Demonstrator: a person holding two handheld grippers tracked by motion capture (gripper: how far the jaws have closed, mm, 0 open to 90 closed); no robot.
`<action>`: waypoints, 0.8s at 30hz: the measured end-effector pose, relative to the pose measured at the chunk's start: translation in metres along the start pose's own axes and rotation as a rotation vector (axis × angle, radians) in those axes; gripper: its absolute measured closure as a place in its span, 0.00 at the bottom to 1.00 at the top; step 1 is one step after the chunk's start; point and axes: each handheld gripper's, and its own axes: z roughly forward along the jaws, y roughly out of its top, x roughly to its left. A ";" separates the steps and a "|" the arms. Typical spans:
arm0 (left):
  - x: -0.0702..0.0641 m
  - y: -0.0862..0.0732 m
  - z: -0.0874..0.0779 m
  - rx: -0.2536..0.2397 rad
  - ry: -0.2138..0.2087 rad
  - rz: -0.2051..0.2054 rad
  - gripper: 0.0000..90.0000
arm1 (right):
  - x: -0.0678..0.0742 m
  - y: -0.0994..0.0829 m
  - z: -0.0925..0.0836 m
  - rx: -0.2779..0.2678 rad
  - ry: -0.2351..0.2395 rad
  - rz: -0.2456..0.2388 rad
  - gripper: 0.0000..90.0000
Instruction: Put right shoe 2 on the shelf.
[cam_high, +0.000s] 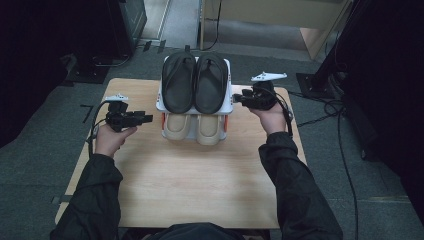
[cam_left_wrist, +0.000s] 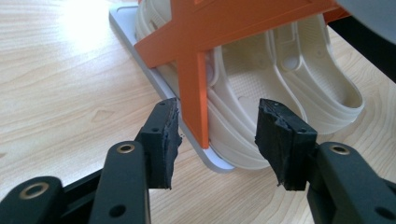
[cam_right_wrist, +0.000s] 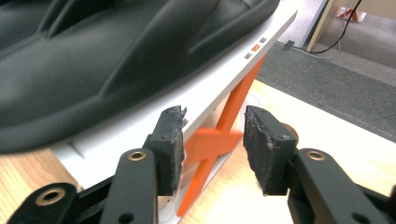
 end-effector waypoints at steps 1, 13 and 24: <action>0.000 0.000 0.000 0.000 0.001 -0.003 0.54 | 0.000 -0.003 -0.001 -0.019 -0.003 -0.003 0.64; -0.004 -0.004 0.003 0.019 0.006 0.015 0.52 | -0.002 -0.036 -0.003 -0.005 -0.010 -0.018 0.63; -0.010 -0.009 0.004 0.053 0.013 0.034 0.50 | -0.003 -0.065 -0.003 0.004 0.021 0.011 0.60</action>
